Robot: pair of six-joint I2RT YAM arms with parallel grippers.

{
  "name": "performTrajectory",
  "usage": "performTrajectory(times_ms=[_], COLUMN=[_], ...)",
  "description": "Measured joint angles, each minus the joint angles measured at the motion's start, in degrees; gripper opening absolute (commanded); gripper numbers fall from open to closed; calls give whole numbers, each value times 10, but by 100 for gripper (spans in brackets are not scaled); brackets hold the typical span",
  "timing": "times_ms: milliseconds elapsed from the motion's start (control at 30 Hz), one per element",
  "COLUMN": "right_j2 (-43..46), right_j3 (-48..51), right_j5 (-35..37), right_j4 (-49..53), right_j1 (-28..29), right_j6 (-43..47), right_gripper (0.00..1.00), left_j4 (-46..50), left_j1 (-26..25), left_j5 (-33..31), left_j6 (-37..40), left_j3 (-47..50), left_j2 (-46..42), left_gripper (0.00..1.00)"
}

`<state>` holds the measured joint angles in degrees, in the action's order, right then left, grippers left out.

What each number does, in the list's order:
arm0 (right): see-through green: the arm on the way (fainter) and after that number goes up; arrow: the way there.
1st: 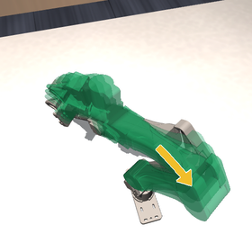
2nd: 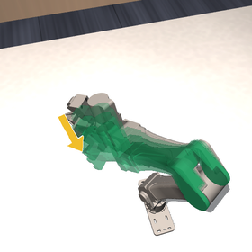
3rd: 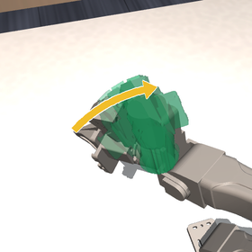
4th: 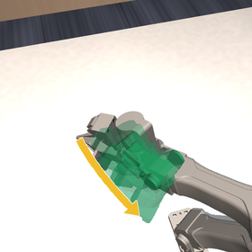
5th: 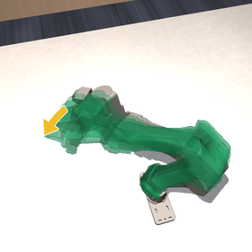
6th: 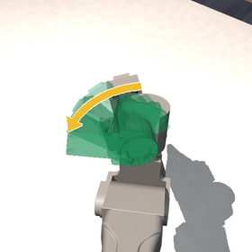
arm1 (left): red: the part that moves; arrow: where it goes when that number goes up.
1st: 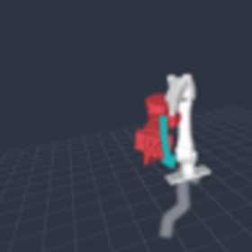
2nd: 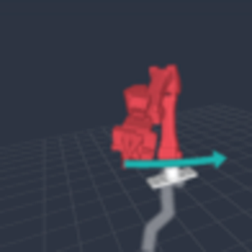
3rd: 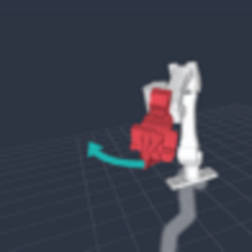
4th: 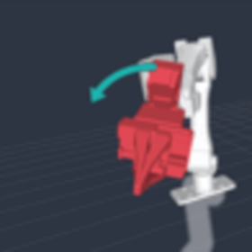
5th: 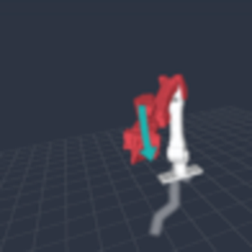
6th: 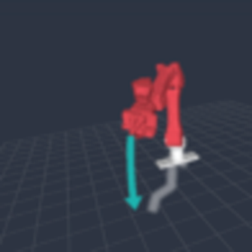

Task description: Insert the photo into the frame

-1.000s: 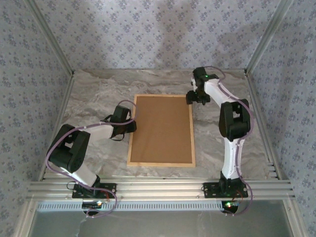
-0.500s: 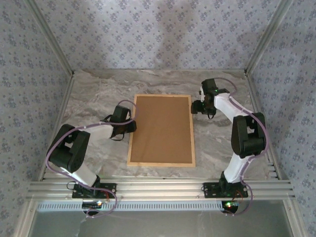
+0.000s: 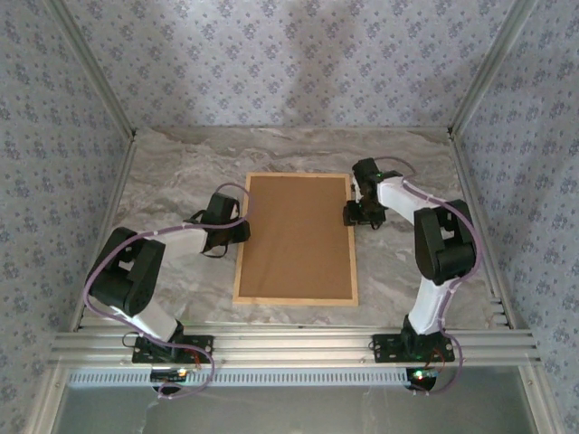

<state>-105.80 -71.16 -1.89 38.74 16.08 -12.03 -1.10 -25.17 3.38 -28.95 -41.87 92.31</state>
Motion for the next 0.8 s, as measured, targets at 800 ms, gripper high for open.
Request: performTrajectory(times_ms=[800], right_j2=[-37], right_j3=[-40], right_j5=[1], right_j4=[16], right_j1=[3], right_j6=[0], right_gripper=[54], left_j4=[0], left_j1=[0], left_j5=[1], left_j6=[0], left_j3=[0], left_j2=[0], left_gripper=[25])
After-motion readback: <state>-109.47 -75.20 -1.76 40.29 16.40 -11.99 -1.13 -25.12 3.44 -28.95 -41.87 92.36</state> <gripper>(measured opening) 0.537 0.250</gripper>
